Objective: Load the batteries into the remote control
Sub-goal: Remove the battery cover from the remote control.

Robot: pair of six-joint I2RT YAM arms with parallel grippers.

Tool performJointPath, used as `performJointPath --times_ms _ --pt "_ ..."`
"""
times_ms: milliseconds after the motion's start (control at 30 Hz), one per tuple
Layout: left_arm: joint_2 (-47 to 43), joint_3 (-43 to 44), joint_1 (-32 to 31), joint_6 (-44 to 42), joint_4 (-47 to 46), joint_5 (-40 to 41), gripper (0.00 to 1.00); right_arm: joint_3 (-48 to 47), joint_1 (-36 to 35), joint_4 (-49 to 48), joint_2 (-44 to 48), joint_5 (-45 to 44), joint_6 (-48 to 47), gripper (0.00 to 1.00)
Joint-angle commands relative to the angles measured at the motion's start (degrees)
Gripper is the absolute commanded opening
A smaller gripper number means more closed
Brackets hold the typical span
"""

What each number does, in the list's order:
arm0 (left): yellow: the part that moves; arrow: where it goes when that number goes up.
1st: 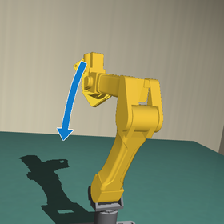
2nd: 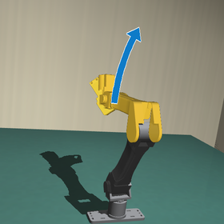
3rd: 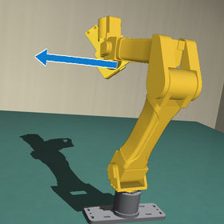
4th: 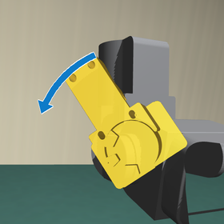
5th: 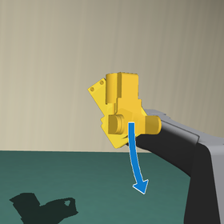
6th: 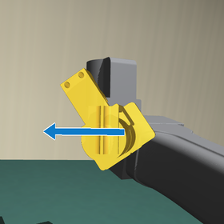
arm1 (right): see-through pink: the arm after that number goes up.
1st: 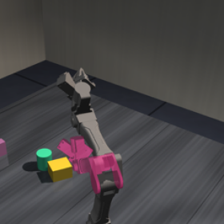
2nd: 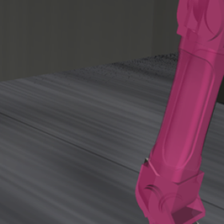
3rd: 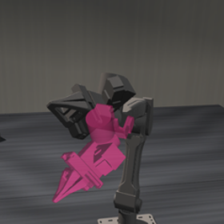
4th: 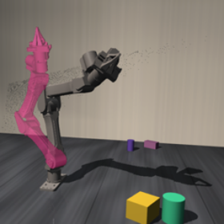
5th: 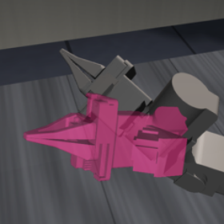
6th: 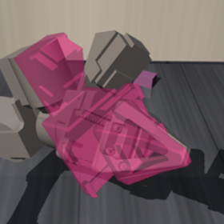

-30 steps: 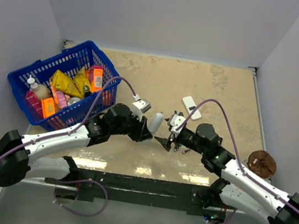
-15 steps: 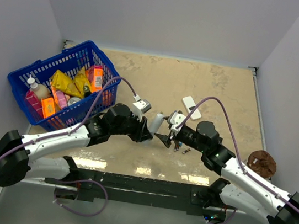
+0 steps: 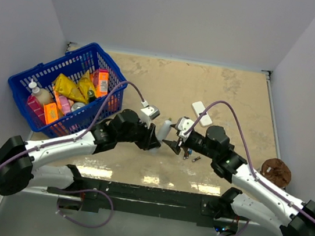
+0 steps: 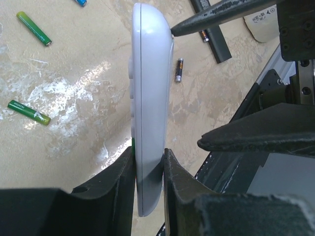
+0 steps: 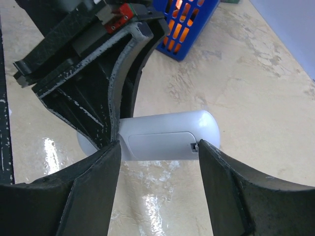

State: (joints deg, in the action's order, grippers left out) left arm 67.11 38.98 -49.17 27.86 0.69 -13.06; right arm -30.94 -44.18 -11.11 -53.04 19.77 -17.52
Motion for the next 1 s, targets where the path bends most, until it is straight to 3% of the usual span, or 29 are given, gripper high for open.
performJointPath --times_ms 0,467,967 --pt "0.8 1.8 -0.2 -0.6 -2.3 -1.6 0.0 -2.9 0.0 -0.4 -0.8 3.3 -0.8 0.66" --pt "0.4 1.4 -0.2 -1.6 -3.1 -0.6 0.0 -0.8 0.4 1.2 -2.2 2.6 -0.1 0.52" --pt "5.5 -0.5 -0.2 -3.1 -4.8 0.7 0.0 0.4 1.1 0.7 -8.1 -1.6 1.8 0.18"
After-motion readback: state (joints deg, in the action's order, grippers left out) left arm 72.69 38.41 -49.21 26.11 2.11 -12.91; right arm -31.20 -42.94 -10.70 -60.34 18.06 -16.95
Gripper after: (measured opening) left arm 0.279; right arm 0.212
